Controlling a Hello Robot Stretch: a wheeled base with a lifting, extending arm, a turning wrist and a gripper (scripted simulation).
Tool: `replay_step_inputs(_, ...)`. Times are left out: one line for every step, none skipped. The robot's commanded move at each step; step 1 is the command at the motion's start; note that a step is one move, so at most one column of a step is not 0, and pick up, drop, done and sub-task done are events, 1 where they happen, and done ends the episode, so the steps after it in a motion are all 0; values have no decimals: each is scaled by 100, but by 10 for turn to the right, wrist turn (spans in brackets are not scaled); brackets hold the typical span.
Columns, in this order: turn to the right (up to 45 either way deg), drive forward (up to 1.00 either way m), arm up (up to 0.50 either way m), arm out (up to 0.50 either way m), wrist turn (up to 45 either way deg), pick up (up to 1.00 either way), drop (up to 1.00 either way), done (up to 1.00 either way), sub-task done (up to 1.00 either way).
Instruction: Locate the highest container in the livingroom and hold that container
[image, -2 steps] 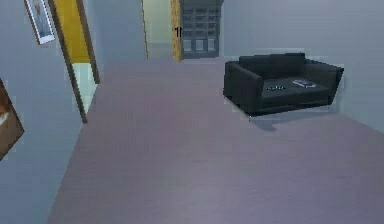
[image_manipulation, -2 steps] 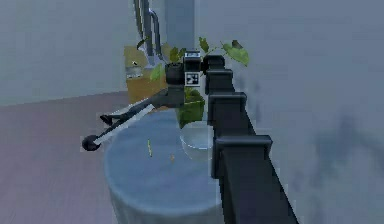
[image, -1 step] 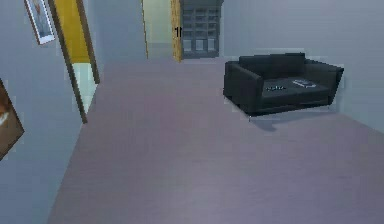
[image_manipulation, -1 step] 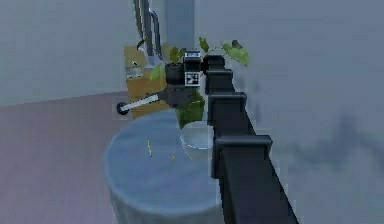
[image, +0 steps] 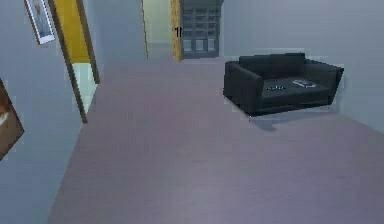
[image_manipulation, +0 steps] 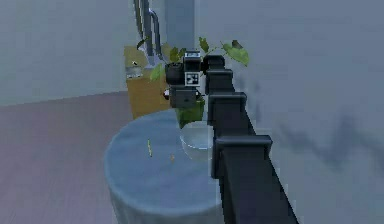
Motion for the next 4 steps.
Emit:
replay_step_inputs(0, 0, 0, 0, 180, 0, 0, 0, 0)
replay_step_inputs(0, 0, -26, 0, 0, 0, 0, 0, 0)
replay_step_inputs(0, 0, 0, 0, 0, 100, 0, 0, 0)
replay_step_inputs(0, 0, 10, 0, 0, 0, 0, 0, 0)
